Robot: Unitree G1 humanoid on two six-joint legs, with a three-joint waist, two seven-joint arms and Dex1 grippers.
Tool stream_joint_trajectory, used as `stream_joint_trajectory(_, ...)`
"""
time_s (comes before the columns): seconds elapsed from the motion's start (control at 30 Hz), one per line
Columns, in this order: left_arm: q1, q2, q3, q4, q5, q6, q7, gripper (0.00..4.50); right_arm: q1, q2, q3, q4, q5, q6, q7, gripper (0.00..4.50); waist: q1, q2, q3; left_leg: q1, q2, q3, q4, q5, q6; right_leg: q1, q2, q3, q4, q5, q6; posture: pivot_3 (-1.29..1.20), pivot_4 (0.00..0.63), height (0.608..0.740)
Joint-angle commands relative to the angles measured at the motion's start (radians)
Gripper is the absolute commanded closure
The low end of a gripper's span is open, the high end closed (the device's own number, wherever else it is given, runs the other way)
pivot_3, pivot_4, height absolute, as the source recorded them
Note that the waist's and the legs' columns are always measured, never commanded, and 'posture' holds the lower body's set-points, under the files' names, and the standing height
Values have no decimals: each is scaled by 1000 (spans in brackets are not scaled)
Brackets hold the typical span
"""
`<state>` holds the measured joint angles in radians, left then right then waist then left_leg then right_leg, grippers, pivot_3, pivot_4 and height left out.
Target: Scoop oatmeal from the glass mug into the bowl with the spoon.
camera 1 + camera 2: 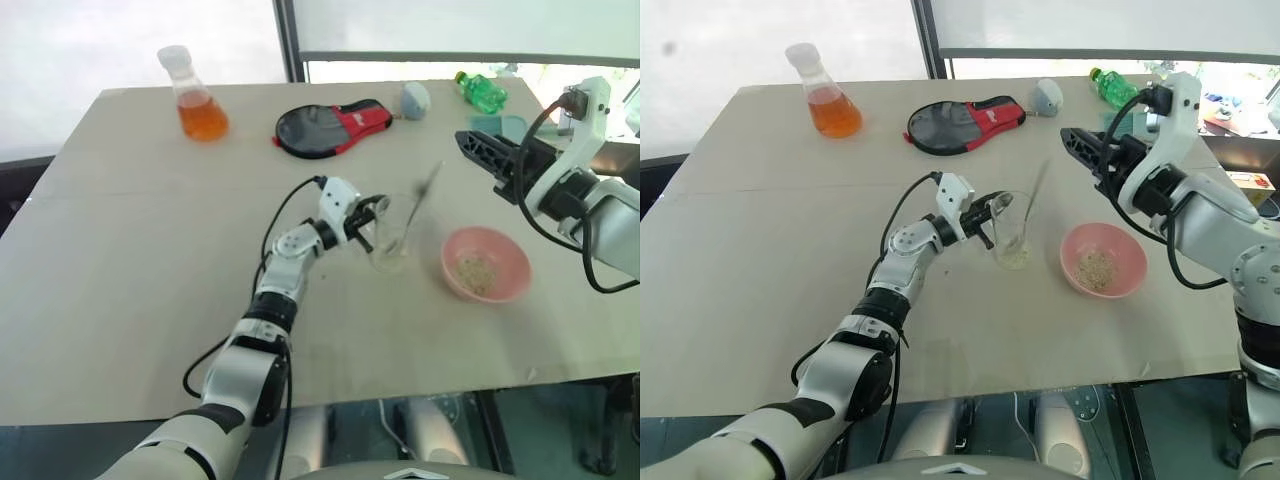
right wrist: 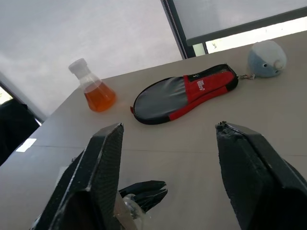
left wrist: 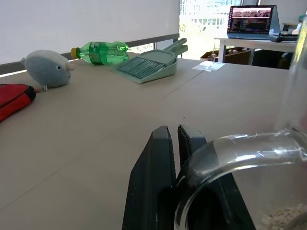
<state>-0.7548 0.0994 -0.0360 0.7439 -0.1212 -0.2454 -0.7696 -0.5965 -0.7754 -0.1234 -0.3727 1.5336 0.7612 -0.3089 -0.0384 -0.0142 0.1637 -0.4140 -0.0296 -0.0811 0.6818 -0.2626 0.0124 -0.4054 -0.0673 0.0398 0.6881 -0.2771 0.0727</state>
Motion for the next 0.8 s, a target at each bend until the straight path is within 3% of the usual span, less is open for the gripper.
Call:
stream_joint_trajectory(0.03,22,10,4,-77,-23,17,-12,2882,-24,10,-46,-19,-11,5,19,1621,0,0,0,0,0,0,0,0,0,0,0,0,0,0,0,0,150,740)
stream_joint_trajectory(0.07,30,12,4,-93,-28,21,-16,2247,-23,13,-49,-21,-12,7,23,1621,0,0,0,0,0,0,0,0,0,0,0,0,0,0,0,0,150,740)
stream_joint_trajectory(0.23,86,44,8,-216,-61,71,-47,2247,-11,22,-69,-37,-18,16,27,1621,0,0,0,0,0,0,0,0,0,0,0,0,0,0,0,0,150,740)
stream_joint_trajectory(0.37,170,122,21,-388,-99,156,-78,2247,43,5,-136,-50,-25,4,39,1621,0,0,0,0,1,0,0,0,0,0,0,0,0,0,0,0,150,740)
stream_joint_trajectory(0.5,273,231,53,-626,-164,328,-78,2247,280,-21,-313,-112,-153,-36,97,1621,9,0,0,-1,1,-1,-1,0,0,0,0,0,-2,0,0,0,150,740)
stream_joint_trajectory(0.57,349,281,83,-753,-216,416,-79,2247,428,14,-406,-175,-204,-93,211,1621,15,0,0,-2,1,-2,-2,0,0,0,-1,-1,-4,0,0,0,150,740)
stream_joint_trajectory(0.63,479,325,117,-879,-236,492,-45,1737,666,-5,-474,-260,-308,-96,403,1621,22,4,-1,0,2,-1,-3,-1,1,1,-1,-1,-7,0,0,0,150,740)
stream_joint_trajectory(0.67,543,340,131,-929,-242,515,-30,1606,757,8,-517,-279,-285,-89,483,1366,23,5,-2,0,2,0,-5,-1,2,2,-1,0,-8,0,0,0,150,740)
stream_joint_trajectory(0.73,649,356,154,-1006,-259,551,-8,758,878,36,-573,-293,-255,-94,597,730,21,5,-2,2,3,1,-10,-1,2,2,-1,1,-12,0,0,0,150,740)
stream_joint_trajectory(0.8,780,358,182,-1089,-265,567,27,124,1013,36,-576,-306,-371,-146,762,86,20,6,-2,4,4,4,-11,-1,2,2,-1,3,-10,0,0,0,150,740)
